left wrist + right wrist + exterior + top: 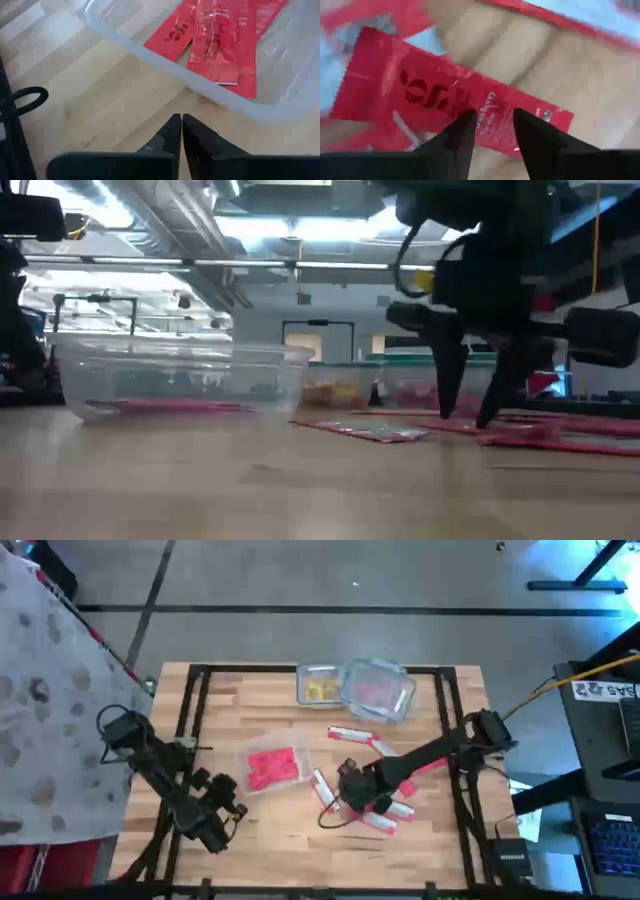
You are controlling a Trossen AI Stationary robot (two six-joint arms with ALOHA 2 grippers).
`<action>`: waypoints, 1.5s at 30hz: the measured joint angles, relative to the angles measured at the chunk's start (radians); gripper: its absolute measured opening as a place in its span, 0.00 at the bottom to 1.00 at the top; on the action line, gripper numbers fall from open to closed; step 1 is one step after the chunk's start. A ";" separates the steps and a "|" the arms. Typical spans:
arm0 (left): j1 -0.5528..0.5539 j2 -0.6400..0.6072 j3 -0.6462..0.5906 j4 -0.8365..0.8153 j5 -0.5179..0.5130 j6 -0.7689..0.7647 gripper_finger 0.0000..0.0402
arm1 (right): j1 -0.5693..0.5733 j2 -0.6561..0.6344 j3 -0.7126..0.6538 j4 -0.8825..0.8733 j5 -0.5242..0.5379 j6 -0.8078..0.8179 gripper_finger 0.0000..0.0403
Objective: Sort candy
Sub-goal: Put the pink strip candy into the rectangular transparent bin
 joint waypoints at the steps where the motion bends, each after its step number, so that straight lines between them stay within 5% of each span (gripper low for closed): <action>1: 0.000 0.000 0.000 0.001 0.000 0.001 0.00 | -0.016 0.000 0.000 -0.001 -0.026 0.108 0.28; 5: 0.000 0.000 0.000 0.004 0.000 -0.001 0.00 | -0.091 0.002 -0.001 0.025 -0.097 0.473 0.28; 9: 0.000 0.000 0.000 0.004 0.000 -0.003 0.00 | -0.131 -0.036 -0.008 0.081 -0.129 0.521 0.31; 15: 0.000 0.000 0.000 0.010 0.000 -0.003 0.00 | -0.127 -0.145 -0.004 0.158 -0.134 0.337 0.35; 23: 0.000 0.000 0.000 0.010 0.000 -0.003 0.00 | -0.095 -0.084 -0.006 0.098 -0.114 -0.130 0.37; 31: 0.000 0.000 0.000 0.011 0.001 -0.003 0.00 | -0.121 0.033 0.002 0.175 -0.199 -0.197 0.36; 40: 0.000 0.000 0.000 0.011 0.000 -0.001 0.00 | -0.123 0.055 0.003 0.177 -0.225 -0.083 0.04; 45: 0.000 0.000 0.000 0.012 0.000 -0.003 0.00 | -0.121 0.023 -0.002 0.182 -0.201 0.050 0.01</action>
